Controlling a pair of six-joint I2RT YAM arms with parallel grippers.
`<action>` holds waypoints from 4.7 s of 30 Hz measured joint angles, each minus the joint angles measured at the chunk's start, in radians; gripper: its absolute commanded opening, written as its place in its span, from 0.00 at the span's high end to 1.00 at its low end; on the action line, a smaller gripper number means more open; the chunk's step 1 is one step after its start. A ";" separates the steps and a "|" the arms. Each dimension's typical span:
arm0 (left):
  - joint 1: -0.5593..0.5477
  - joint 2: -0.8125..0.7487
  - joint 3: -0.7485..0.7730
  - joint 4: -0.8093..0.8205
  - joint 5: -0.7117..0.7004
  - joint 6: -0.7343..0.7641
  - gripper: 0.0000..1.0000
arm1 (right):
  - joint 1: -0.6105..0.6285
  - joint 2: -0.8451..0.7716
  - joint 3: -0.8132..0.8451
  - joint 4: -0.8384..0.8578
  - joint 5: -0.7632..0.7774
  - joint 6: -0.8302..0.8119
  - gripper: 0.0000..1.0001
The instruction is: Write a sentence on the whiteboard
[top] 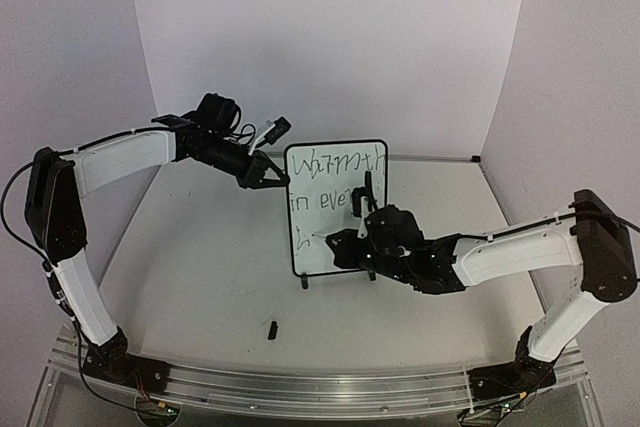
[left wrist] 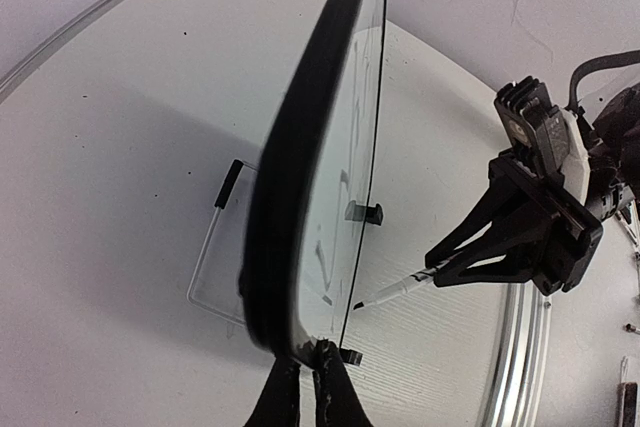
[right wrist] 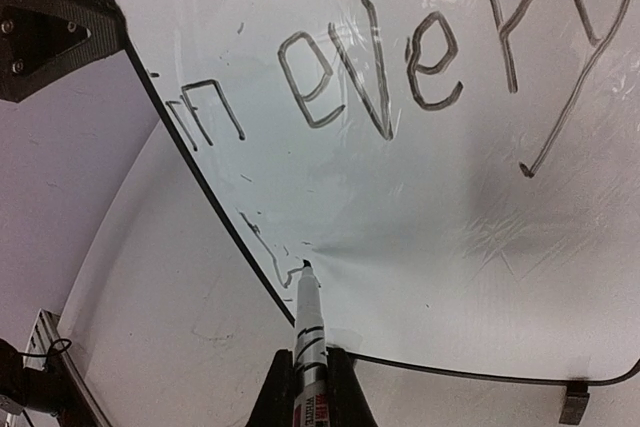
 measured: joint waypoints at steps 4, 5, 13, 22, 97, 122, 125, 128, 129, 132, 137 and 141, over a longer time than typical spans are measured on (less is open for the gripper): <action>0.000 0.000 0.000 0.000 0.000 0.000 1.00 | -0.001 0.006 0.000 0.000 0.004 0.000 1.00; 0.000 0.000 0.000 0.000 0.000 0.000 1.00 | -0.002 0.009 0.000 0.000 0.006 0.000 1.00; 0.000 -0.001 0.000 -0.001 -0.001 0.000 1.00 | -0.004 0.019 0.001 -0.021 0.024 0.010 1.00; -0.001 -0.002 0.000 -0.001 -0.001 0.000 1.00 | -0.004 0.019 0.001 -0.071 0.026 0.043 1.00; -0.001 -0.002 0.000 -0.001 -0.001 0.000 1.00 | -0.032 -0.079 -0.055 -0.099 0.098 0.076 1.00; 0.000 -0.002 0.000 -0.001 -0.002 0.000 1.00 | -0.039 -0.052 -0.059 -0.060 0.043 0.066 1.00; 0.000 -0.002 0.000 -0.001 -0.002 0.000 1.00 | -0.039 -0.052 -0.059 -0.071 0.044 0.069 1.00; 0.000 -0.002 0.000 -0.001 -0.002 0.000 1.00 | -0.039 -0.052 -0.059 -0.085 0.045 0.069 1.00; 0.000 -0.002 0.000 -0.001 -0.002 0.000 1.00 | -0.039 -0.052 -0.059 -0.087 0.046 0.069 1.00; 0.000 -0.002 0.000 -0.001 -0.002 0.000 1.00 | -0.039 -0.053 -0.059 -0.095 0.049 0.069 1.00; 0.000 -0.002 0.000 -0.001 -0.002 0.000 1.00 | -0.039 -0.062 -0.059 -0.109 0.060 0.068 1.00; 0.000 -0.002 0.000 -0.001 -0.002 0.000 1.00 | -0.039 -0.076 -0.059 -0.115 0.077 0.062 1.00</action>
